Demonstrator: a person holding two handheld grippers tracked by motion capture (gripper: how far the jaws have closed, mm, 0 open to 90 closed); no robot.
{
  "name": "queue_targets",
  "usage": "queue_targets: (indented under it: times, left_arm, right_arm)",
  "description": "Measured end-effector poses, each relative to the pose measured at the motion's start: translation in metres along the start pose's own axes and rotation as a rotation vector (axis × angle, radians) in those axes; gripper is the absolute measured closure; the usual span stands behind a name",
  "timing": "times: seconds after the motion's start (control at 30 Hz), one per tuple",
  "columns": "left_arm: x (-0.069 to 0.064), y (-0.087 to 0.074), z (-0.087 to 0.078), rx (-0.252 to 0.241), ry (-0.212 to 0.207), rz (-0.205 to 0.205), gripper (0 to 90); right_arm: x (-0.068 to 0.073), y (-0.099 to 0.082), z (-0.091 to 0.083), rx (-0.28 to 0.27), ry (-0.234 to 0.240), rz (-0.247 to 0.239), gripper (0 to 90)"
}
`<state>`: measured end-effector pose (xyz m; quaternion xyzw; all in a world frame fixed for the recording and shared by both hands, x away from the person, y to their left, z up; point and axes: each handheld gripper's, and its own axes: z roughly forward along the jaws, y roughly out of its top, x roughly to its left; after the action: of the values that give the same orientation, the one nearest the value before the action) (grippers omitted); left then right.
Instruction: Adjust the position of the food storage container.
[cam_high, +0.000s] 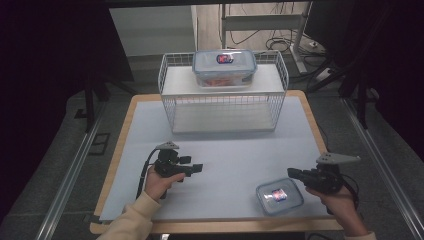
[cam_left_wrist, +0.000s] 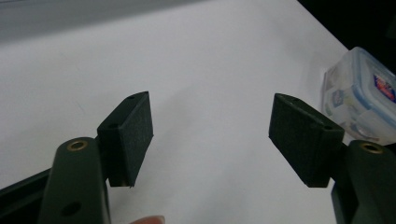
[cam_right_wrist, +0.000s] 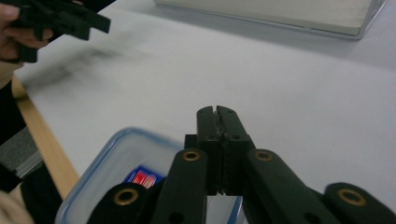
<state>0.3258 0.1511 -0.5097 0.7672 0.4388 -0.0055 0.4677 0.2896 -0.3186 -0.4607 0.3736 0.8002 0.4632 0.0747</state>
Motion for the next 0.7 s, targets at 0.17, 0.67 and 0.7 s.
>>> queue_targets:
  times: [0.17,0.67,0.7]
  left_arm:
    - [0.001,-0.001,0.001,0.005,0.014,0.000,30.7]
    - [0.007,-0.003,-0.001,0.002,0.035,-0.024,30.8]
    - [0.007,-0.003,-0.001,0.002,0.035,-0.024,30.8]
  right_arm:
    - [0.014,-0.018,-0.013,0.004,0.012,-0.022,89.4]
    - [0.045,-0.073,-0.019,0.168,0.111,-0.111,89.5]
    - [0.045,-0.074,-0.016,0.183,0.110,-0.119,89.5]
